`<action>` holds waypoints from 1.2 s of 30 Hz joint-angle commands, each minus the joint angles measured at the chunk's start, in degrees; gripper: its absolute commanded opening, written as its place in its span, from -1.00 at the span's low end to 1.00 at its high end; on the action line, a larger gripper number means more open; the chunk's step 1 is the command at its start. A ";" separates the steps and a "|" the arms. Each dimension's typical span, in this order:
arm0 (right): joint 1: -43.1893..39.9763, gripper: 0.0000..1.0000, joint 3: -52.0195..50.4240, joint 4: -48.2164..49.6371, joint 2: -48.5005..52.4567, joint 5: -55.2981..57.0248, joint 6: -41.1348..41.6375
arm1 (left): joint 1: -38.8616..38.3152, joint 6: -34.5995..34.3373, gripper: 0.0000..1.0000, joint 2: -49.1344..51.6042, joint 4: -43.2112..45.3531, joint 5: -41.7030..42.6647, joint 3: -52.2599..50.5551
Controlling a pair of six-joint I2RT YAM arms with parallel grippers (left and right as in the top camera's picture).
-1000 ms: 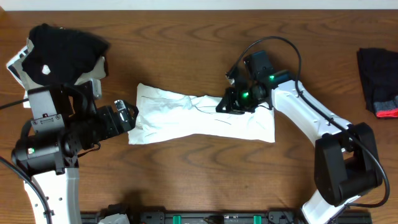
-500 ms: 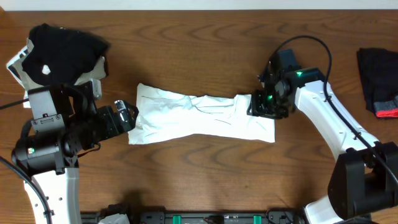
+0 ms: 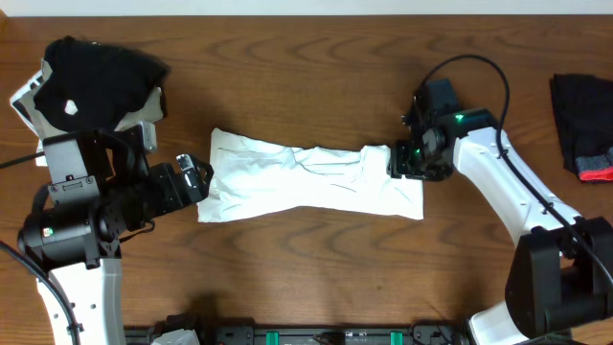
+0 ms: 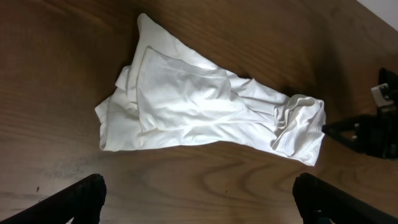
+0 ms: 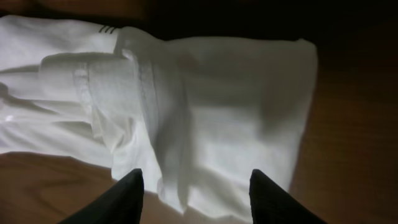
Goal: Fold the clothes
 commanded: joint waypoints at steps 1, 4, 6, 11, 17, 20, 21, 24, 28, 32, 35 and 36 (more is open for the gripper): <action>1.14 0.05 -2.64 4.07 -0.11 -1.49 -0.52 | -0.17 0.74 0.96 0.22 -0.11 -0.24 -0.24; 1.60 0.02 -3.69 9.09 -0.11 -1.90 -0.52 | -0.17 0.74 0.96 0.22 -0.15 -0.24 -0.24; 1.92 -0.01 -3.74 11.23 -0.11 -3.45 -0.52 | -0.17 0.74 0.96 0.22 -0.15 -0.24 -0.24; 3.76 -0.05 -3.74 14.82 0.13 -7.93 -0.48 | -0.17 0.74 0.96 0.22 -0.15 -0.24 -0.24; 7.91 -0.49 -3.80 17.00 1.14 -7.89 0.55 | -0.17 0.74 0.96 0.22 -0.11 -0.24 -0.24; 9.97 -0.84 -3.80 18.53 1.36 -8.13 0.63 | -0.17 0.74 0.96 0.22 -0.11 -0.24 -0.24; 10.58 -0.92 -3.80 19.06 1.36 -8.15 0.79 | -0.17 0.74 0.96 0.22 -0.11 -0.24 -0.24; 11.87 -0.97 -3.74 19.76 1.33 -8.94 0.76 | -0.17 0.74 0.96 0.22 -0.09 -0.24 -0.24; 11.45 -0.98 -3.32 18.23 0.50 -8.68 0.76 | -0.17 0.76 0.96 0.22 -0.11 -0.24 -0.24; 9.25 -0.59 -0.98 11.96 -1.95 -4.52 1.66 | -0.17 0.76 0.96 0.22 -0.11 -0.26 -0.24; 7.39 -0.28 1.07 4.37 -4.04 0.61 1.64 | -0.17 0.76 0.96 0.22 -0.11 -0.26 -0.24; 6.69 -0.23 1.42 1.97 -4.92 2.10 1.62 | -0.17 0.76 0.96 0.22 -0.11 -0.26 -0.24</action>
